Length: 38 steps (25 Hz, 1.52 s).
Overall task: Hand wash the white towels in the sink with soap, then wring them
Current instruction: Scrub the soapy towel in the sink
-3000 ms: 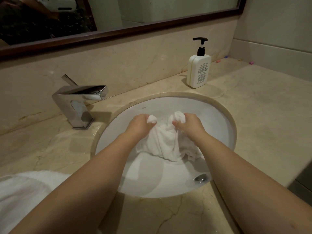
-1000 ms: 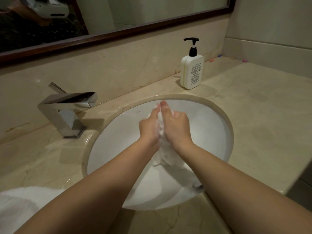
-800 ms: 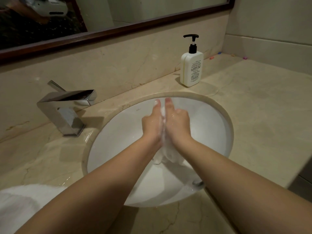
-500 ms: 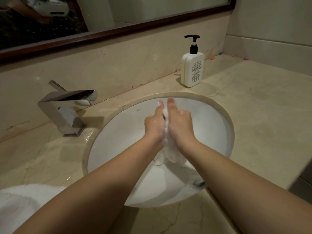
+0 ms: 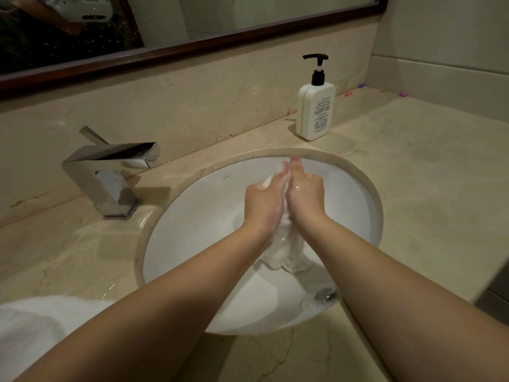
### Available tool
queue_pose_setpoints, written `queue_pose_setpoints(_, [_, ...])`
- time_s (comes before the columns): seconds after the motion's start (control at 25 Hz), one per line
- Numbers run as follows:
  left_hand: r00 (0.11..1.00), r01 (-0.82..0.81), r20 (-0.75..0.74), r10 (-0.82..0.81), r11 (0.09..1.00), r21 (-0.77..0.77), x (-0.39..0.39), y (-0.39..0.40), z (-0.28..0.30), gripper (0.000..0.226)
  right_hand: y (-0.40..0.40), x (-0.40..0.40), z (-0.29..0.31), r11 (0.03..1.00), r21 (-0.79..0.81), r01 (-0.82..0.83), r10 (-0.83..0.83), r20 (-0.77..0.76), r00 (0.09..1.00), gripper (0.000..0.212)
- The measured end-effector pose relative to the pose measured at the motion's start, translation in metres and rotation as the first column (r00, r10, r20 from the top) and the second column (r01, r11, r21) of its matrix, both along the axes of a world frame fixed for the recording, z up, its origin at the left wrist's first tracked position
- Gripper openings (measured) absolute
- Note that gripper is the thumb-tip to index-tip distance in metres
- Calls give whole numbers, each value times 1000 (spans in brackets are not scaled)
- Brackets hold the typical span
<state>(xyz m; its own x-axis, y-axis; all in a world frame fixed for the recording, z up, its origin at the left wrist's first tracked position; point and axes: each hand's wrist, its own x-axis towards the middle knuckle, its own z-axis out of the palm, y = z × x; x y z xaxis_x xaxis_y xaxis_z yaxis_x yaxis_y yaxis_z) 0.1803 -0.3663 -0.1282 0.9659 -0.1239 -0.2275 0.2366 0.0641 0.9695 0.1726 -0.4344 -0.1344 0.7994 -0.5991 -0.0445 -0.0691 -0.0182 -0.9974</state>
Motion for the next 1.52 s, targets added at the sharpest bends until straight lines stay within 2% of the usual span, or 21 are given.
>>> queue_pose_setpoints(0.12, [992, -84, -93, 82, 996, -22, 3, 3, 4, 51, 13, -6, -2, 996, -66, -67, 69, 34, 997, 70])
queue_pose_setpoints(0.24, [997, -49, -63, 47, 998, -33, 3, 1, 3, 55, 8, -3, 8, 991, -130, 37, -34, 28, 999, 65])
queue_pose_setpoints(0.32, [998, -26, -63, 25, 1000, -12, 0, 1, 2, 54, 5, -3, 7, 991, -122, 54, -54, 7, 999, 65])
queue_pose_setpoints(0.44, [990, -81, -119, 75, 995, -51, 3, 4, 5, 50, 13, -8, -1, 992, -121, -44, 46, 13, 999, 66])
queue_pose_setpoints(0.56, [999, -33, 5, 33, 999, -1, 1, -1, 1, 48, 5, 0, 2, 997, -46, 56, -56, -7, 998, 66])
queue_pose_setpoints(0.64, [998, -51, -26, 51, 999, 15, 4, 0, 0, 47, 11, -1, 0, 999, -19, 38, -38, 2, 999, 70])
queue_pose_setpoints(0.72, [994, -74, -87, 72, 997, -20, 8, 4, 3, 53, 17, -2, -2, 999, -40, -24, 25, 26, 999, 72])
queue_pose_setpoints(0.88, [996, -23, -83, 19, 999, -47, 4, -1, -3, 59, 7, -3, 7, 993, -89, 73, -73, 8, 997, 66])
queue_pose_setpoints(1.04, [982, -38, -189, 9, 988, -150, 10, 3, -1, 60, 17, -10, 3, 981, -190, -35, 40, 25, 999, 66])
queue_pose_setpoints(1.16, [992, -8, -123, 0, 998, -62, 10, -1, -6, 57, 5, -4, 9, 988, -137, 66, -66, 7, 998, 66])
queue_pose_setpoints(1.32, [976, -11, -214, -32, 981, -194, 15, 5, -9, 66, 19, -14, 5, 976, -213, -46, 55, 37, 998, 66])
queue_pose_setpoints(1.44, [986, -5, -169, -17, 992, -126, 13, -2, -14, 65, 6, -5, 9, 988, -143, 67, -67, 2, 998, 65])
queue_pose_setpoints(1.52, [983, -33, -186, 7, 990, -140, 15, 0, -15, 69, 12, -8, 6, 988, -155, 25, -23, 15, 1000, 65])
